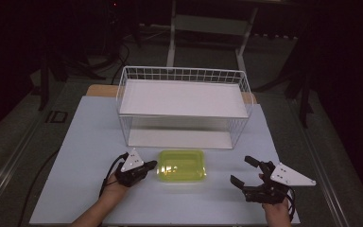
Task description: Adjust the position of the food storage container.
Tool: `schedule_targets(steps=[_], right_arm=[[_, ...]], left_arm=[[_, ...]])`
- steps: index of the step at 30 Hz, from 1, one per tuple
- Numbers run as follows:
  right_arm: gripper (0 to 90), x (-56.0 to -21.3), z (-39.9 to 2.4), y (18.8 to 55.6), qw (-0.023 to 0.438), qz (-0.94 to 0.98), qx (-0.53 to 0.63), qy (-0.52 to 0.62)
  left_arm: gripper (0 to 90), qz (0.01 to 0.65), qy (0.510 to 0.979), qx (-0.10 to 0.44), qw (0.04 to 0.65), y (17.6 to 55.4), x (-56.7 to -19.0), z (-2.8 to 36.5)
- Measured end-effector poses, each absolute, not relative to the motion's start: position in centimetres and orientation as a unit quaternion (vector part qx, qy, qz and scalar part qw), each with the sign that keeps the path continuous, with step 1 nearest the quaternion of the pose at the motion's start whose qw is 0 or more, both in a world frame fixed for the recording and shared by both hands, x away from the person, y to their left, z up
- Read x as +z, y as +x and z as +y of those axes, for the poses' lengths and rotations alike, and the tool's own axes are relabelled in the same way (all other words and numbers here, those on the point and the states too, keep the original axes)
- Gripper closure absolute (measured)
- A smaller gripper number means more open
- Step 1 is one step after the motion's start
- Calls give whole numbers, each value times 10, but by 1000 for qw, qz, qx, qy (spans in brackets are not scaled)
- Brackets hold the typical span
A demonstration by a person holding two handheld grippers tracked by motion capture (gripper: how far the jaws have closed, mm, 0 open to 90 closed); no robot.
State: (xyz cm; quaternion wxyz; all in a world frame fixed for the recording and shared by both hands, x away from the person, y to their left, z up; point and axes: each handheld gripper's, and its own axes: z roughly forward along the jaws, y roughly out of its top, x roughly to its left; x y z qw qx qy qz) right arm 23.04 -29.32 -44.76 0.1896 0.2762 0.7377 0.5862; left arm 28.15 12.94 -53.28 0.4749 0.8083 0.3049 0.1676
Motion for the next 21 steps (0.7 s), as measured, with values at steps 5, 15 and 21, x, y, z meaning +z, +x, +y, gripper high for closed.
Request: schedule_targets(steps=[5, 15, 21], right_arm=[[139, -448, -292, 230, 188, 740, 585, 273], [137, -449, -290, 229, 192, 740, 586, 270], [129, -450, -284, 228, 190, 750, 577, 263]], left_arm=[[898, 300, 810, 167, 476, 286, -532, 122], [783, 301, 792, 153, 509, 288, -521, 133], [447, 323, 776, 125, 528, 280, -509, 143]])
